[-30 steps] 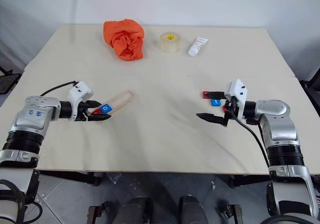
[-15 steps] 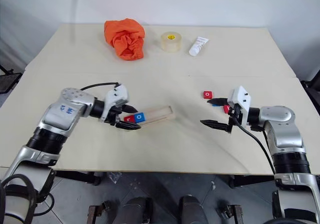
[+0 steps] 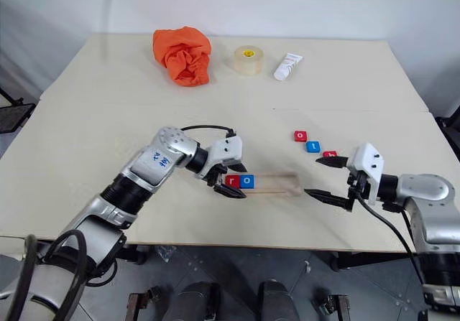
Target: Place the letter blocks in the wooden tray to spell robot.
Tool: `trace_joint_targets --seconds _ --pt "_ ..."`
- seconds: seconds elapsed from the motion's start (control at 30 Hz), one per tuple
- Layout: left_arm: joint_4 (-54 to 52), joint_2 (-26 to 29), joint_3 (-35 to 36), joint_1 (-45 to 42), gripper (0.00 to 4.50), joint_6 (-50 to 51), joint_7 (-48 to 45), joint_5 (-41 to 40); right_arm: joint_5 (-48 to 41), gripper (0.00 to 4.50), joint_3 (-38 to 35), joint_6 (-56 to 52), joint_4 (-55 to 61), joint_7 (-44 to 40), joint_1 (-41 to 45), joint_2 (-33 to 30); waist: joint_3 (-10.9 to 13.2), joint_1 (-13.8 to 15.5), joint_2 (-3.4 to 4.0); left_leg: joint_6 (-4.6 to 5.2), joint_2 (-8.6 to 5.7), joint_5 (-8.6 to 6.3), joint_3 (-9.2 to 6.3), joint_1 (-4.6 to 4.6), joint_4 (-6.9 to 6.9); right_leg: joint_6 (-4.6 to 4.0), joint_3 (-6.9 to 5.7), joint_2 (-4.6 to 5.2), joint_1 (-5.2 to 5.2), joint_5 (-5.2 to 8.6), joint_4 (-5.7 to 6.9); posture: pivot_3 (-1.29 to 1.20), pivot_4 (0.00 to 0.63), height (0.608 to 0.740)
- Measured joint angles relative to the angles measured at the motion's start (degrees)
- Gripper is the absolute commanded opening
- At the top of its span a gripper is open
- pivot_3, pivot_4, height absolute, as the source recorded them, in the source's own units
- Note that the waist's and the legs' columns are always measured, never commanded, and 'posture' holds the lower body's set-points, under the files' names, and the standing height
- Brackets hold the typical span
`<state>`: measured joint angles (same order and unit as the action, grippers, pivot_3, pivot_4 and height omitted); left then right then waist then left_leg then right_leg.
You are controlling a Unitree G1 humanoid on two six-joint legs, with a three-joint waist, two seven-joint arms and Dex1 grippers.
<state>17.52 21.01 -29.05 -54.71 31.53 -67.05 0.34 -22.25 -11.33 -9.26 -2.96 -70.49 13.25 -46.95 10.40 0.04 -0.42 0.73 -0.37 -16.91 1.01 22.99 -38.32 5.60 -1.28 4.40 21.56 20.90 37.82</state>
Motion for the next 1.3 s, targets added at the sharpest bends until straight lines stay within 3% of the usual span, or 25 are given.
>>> trace_joint_targets --seconds 0.5,0.6,0.8,0.97,1.1,1.3 --pt "0.9 -3.64 -2.78 -0.23 3.4 0.61 1.88 4.5 -1.21 4.5 -2.89 -2.14 4.77 3.33 -3.53 -0.54 0.0 0.17 0.0 0.02 0.0 0.02 -0.01 0.03 -0.34 0.01 0.07 0.0 -0.02 -0.01 0.0 0.0 0.15 0.74" --pt "-0.75 -3.25 -2.79 0.05 4.44 2.61 1.79 4.51 -1.21 4.5 -2.78 -2.16 4.75 3.45 -3.2 -0.54 0.0 0.14 0.0 0.02 0.0 0.02 -0.01 0.03 -0.35 0.01 0.07 0.0 -0.02 -0.01 0.0 0.0 0.15 0.74" --pt "-6.6 -0.11 -2.3 2.53 4.48 5.43 1.89 4.18 -1.18 4.5 -2.46 -2.22 4.24 3.53 -1.19 -0.54 0.0 -0.16 0.0 0.0 0.0 0.03 -0.01 0.01 -0.33 0.01 0.1 -0.01 -0.02 -0.01 0.03 0.0 0.15 0.74" --pt "-14.5 5.73 5.18 8.34 4.48 4.57 2.14 0.76 -1.02 4.5 -2.31 -2.24 2.59 3.23 0.12 -1.11 -0.01 -0.1 0.01 0.0 0.01 0.03 -0.05 0.01 -0.35 0.01 0.09 0.02 -0.02 -0.01 0.02 0.0 0.15 0.74" --pt "-19.2 8.22 14.71 16.16 4.48 -2.26 1.39 -6.12 -0.76 4.5 -2.3 -4.25 2.29 4.69 0.81 -1.67 -0.01 -0.07 0.02 0.0 0.01 0.03 -0.09 0.01 -0.38 0.01 0.06 0.05 -0.03 -0.01 0.0 0.0 0.15 0.74" --pt "-15.83 8.55 27.37 25.12 4.48 -17.62 -0.17 -15.02 3.02 4.5 -0.46 -5.99 -1.23 11.77 1.99 -0.12 -0.02 -0.1 0.03 0.01 0.01 0.02 -0.09 0.01 -0.49 0.01 0.04 0.07 -0.07 -0.01 0.01 0.0 0.15 0.74"
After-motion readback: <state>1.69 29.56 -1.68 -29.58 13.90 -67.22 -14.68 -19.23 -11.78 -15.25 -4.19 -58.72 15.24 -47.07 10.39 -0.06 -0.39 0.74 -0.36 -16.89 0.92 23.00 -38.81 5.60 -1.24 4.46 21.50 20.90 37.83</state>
